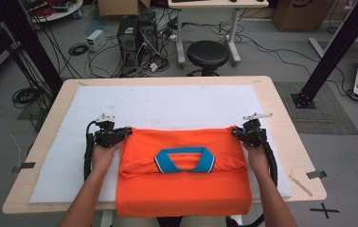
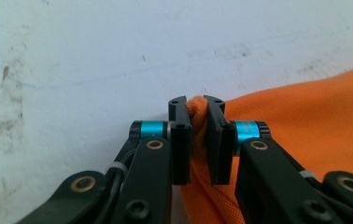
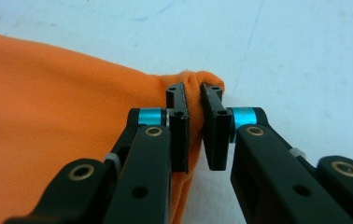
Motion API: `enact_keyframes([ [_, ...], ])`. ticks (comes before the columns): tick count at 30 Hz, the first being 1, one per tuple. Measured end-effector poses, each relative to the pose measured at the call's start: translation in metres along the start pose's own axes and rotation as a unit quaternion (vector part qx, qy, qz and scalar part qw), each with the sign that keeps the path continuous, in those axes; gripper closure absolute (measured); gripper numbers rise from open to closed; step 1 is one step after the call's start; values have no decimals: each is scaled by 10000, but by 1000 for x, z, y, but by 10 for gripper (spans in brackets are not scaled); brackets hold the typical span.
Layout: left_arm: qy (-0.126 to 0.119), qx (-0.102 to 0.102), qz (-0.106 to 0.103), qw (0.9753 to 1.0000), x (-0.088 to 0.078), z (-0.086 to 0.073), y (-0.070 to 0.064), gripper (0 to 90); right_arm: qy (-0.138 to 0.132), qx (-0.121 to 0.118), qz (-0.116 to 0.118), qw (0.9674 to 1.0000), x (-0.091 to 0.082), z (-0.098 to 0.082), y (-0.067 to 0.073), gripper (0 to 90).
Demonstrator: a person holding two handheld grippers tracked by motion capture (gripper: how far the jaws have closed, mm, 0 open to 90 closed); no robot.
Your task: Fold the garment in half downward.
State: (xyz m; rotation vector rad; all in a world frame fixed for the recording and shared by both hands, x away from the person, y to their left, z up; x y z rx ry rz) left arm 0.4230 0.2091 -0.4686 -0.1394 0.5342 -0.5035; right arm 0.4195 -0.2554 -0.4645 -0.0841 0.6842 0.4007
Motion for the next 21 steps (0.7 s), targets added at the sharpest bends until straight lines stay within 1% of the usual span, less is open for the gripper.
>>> enact_keyframes([
  [1, -84, 8, -10, 10000, 1, 4, 0, 815, -19, 37, -16, 10000, 1, 2, -2, 829],
  [2, -83, 7, -16, 10000, 3, 7, 1, 815, -22, 56, -43, 10000, 2, 4, -3, 829],
  [4, -77, 7, 1, 10000, 7, 14, 1, 814, -82, 7, -75, 9999, 4, 10, -5, 829],
  [6, -185, -2, -18, 9998, 11, 21, 2, 814, -125, 20, -142, 9998, 5, 17, -8, 829],
  [8, -164, -28, -26, 9999, 15, 27, 4, 814, -165, -1, -202, 9997, 8, 25, -11, 829],
  [9, -248, -27, -31, 9997, 17, 30, 4, 814, -178, 22, -223, 9996, 9, 29, -13, 828],
  [10, -358, -82, -29, 9993, 18, 32, 5, 814, -210, 30, -237, 9995, 11, 33, -14, 828],
  [11, -361, -137, -41, 9992, 20, 33, 7, 814, -247, 36, -289, 9993, 11, 37, -15, 828],
  [12, -291, -180, -40, 9994, 23, 34, 9, 814, -273, 33, -309, 9991, 13, 40, -16, 828],
  [15, -303, -150, -34, 9994, 29, 40, 10, 814, -299, 45, -358, 9989, 17, 49, -18, 828],
  [16, -318, -96, -36, 9994, 30, 43, 10, 814, -318, 13, -421, 9986, 19, 51, -18, 828],
  [17, -410, -60, -54, 9991, 31, 46, 10, 814, -332, 8, -440, 9985, 21, 53, -19, 828],
  [18, -411, -82, -57, 9991, 32, 47, 11, 814, -310, 24, -472, 9984, 22, 54, -19, 828],
  [19, -353, -113, -51, 9993, 34, 49, 13, 813, -330, 38, -501, 9982, 24, 55, -20, 828],
  [21, -361, -86, -61, 9993, 37, 54, 14, 813, -375, 118, -546, 9977, 26, 58, -23, 828],
])
Point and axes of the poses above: each handheld gripper's, and its own axes: x roughly forward along the jaws, z roughly out of its top, y roughly to its left, the point moved 4 cm from there along x, roughly forward along the jaws, and after that the axes turned 7 degrees about -y, right-handed, at the moved point
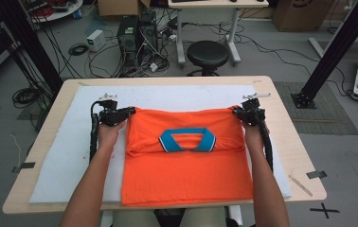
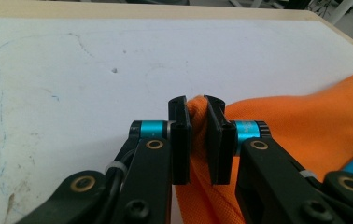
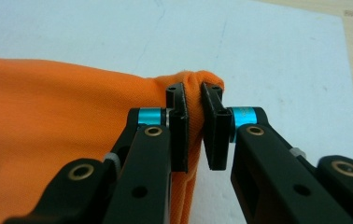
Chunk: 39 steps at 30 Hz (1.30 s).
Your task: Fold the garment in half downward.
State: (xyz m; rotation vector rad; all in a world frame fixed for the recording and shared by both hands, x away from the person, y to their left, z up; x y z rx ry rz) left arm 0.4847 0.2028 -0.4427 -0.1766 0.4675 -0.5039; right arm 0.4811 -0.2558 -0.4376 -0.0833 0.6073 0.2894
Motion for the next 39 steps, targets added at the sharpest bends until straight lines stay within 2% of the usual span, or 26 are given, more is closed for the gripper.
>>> enact_keyframes([
  [3, -166, 36, 2, 9999, 5, 4, 0, 813, -35, 51, -64, 10000, 4, 4, -2, 827],
  [7, -23, -77, 48, 10000, 12, -4, 6, 809, -62, 105, -83, 9999, 10, 5, -3, 825],
  [9, -7, -57, 70, 10000, 13, -5, 7, 796, -14, 125, -110, 9999, 14, 3, -2, 821],
  [11, -10, -106, 49, 9999, 13, -5, 6, 713, 49, 110, -157, 9998, 17, 1, -2, 788],
  [15, 60, -209, -31, 9998, 8, -3, 6, 544, 38, 161, -120, 9998, 16, 0, 0, 618],
  [17, 31, -209, -94, 9997, 3, -1, 2, 490, -12, 123, -114, 9999, 12, 0, 1, 567],
  [20, -128, -123, -240, 9996, -6, 0, -7, 464, -110, 162, -29, 9998, 4, 0, 5, 505],
  [25, -57, 58, -586, 9982, -17, -13, -25, 442, -68, 30, 221, 9997, -9, -5, 15, 449],
  [30, -68, 194, -789, 9967, -22, -20, -43, 429, -130, -100, 469, 9988, -22, -11, 28, 423],
  [35, 92, 405, -1071, 9934, -20, -22, -63, 417, -160, -243, 689, 9972, -30, -18, 38, 418],
  [39, 218, 527, -1259, 9904, -13, -25, -81, 415, -190, -311, 747, 9965, -35, -23, 43, 418],
])
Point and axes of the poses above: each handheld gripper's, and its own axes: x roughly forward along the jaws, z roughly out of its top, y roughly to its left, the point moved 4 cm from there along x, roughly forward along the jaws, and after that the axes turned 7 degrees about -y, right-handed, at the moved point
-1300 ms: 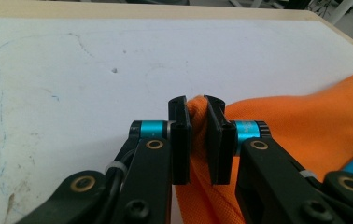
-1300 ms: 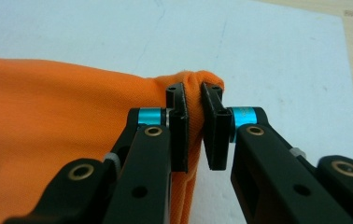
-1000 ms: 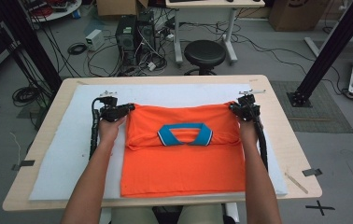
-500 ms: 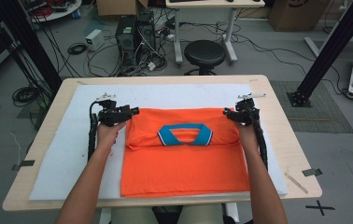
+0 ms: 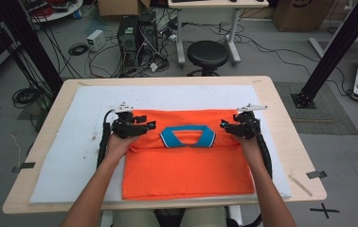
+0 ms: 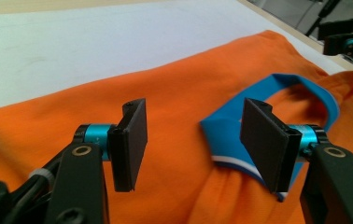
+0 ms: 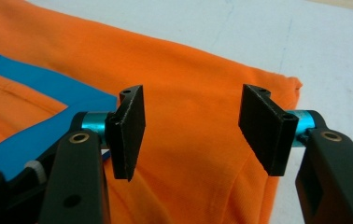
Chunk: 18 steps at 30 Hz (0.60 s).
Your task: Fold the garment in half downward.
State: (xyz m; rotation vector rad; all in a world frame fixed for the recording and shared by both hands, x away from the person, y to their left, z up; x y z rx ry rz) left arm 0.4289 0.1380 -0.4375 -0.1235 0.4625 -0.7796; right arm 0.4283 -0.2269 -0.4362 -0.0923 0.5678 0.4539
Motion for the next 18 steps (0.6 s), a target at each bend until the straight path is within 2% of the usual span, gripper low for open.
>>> enact_keyframes([
  [6, 388, 60, -116, 9992, 21, -10, -13, 416, -21, -95, 112, 9999, -5, -4, 7, 418],
  [11, 788, 55, -187, 9967, 34, -20, -20, 420, -38, -175, 157, 9997, -7, -4, 11, 419],
  [15, 899, 181, -162, 9957, 38, -22, -25, 550, -5, -185, 162, 9997, -6, -6, 11, 419],
  [16, 891, 261, -106, 9956, 37, -22, -26, 604, -3, -181, 157, 9997, -6, -6, 12, 419],
  [18, 784, 274, -78, 9965, 34, -21, -26, 723, 3, -161, 182, 9997, -7, -6, 13, 420],
])
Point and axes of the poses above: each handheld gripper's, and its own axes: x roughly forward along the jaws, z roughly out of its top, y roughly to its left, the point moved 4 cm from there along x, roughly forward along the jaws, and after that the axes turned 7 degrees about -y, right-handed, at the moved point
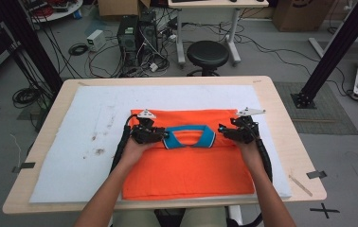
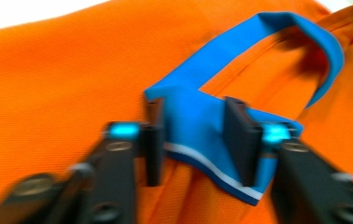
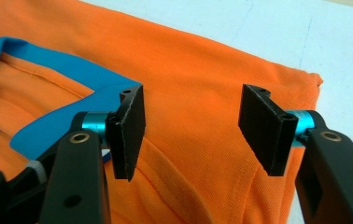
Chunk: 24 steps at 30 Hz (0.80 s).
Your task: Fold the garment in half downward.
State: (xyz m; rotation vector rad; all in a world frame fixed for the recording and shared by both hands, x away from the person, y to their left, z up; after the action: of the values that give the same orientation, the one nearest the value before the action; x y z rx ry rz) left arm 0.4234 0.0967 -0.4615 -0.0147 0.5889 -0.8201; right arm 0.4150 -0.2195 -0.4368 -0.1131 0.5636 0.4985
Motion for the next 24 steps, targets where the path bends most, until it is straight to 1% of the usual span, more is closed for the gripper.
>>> enact_keyframes([
  [1, -64, 5, 0, 10000, -2, 0, 0, 769, -8, -7, 5, 10000, 0, 0, 0, 420],
  [3, -222, 22, -20, 9997, -7, -1, -2, 834, -10, 8, 39, 10000, -1, 0, 2, 419],
  [4, -296, 30, -38, 9996, -10, -1, -3, 850, -8, 2, 63, 10000, -1, 0, 4, 419],
  [6, -418, 61, -115, 9990, -15, -2, -7, 856, -21, -21, 112, 9999, -1, 1, 7, 420],
  [9, -525, 152, -207, 9983, -22, -4, -14, 861, -34, -49, 189, 9998, 0, 2, 14, 419],
  [12, -547, 182, -287, 9979, -26, -7, -18, 864, 20, -90, 249, 9996, 4, 4, 21, 418],
  [14, -594, 178, -391, 9973, -29, -9, -22, 865, 54, -134, 306, 9994, 8, 5, 27, 416],
  [16, -623, 231, -486, 9966, -34, -11, -27, 865, 114, -178, 372, 9991, 12, 7, 33, 413],
  [18, -632, 251, -541, 9962, -38, -14, -29, 866, 163, -209, 447, 9986, 16, 8, 38, 404],
  [20, -627, 242, -594, 9960, -41, -16, -30, 866, 270, -205, 545, 9979, 22, 7, 42, 398],
  [22, -621, 235, -639, 9957, -43, -19, -31, 866, 392, -191, 559, 9975, 28, 5, 45, 398],
  [24, -590, 236, -700, 9955, -44, -22, -32, 866, 475, -97, 618, 9969, 33, 3, 47, 416],
])
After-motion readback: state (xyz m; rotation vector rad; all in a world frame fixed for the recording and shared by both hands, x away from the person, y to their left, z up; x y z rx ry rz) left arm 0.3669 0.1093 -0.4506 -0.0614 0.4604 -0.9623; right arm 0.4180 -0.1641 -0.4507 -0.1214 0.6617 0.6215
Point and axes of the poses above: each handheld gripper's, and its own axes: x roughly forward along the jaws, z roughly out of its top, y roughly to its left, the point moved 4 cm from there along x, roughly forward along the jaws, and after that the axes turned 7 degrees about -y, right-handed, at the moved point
